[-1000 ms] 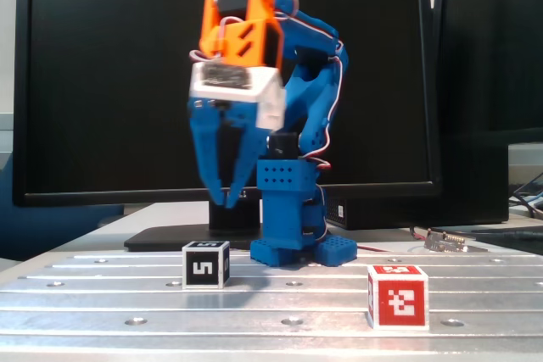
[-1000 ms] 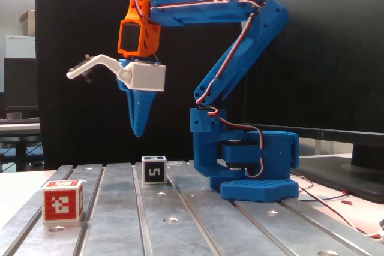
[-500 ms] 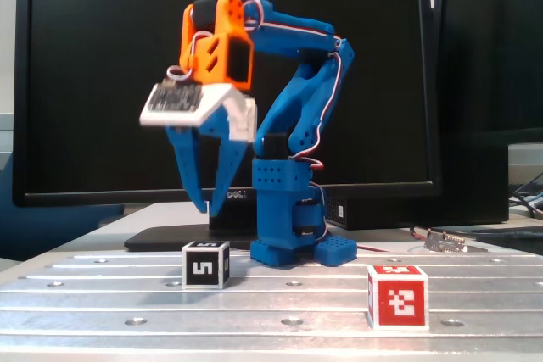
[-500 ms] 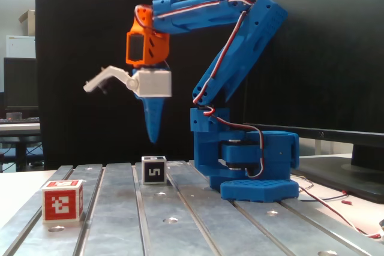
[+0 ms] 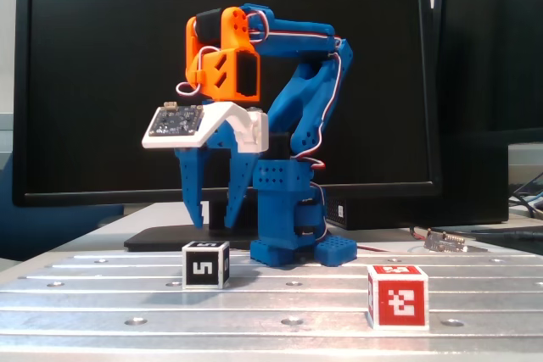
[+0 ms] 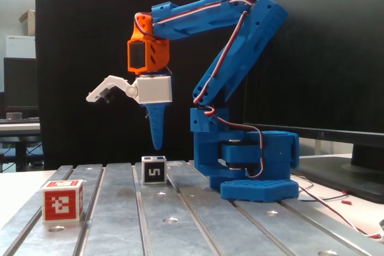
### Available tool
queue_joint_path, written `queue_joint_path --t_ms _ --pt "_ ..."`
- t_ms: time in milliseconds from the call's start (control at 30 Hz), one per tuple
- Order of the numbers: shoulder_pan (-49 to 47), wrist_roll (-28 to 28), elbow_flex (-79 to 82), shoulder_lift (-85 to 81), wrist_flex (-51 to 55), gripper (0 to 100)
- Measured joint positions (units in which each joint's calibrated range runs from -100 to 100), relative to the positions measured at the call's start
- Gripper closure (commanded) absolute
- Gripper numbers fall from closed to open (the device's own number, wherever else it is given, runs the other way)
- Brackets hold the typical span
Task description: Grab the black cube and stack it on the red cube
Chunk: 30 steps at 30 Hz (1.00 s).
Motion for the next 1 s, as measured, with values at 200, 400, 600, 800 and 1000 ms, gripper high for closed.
queue_joint_path --t_ms 200,400,600,800,1000 --pt "-2.0 -1.0 0.0 0.0 0.0 76" --pt "-2.1 -1.0 0.0 0.0 -1.5 72" --pt "-2.1 -1.0 3.0 0.0 -3.2 68" --pt "-2.1 -1.0 4.7 0.0 -4.3 68" --pt "-2.1 -1.0 4.8 0.0 -4.6 68"
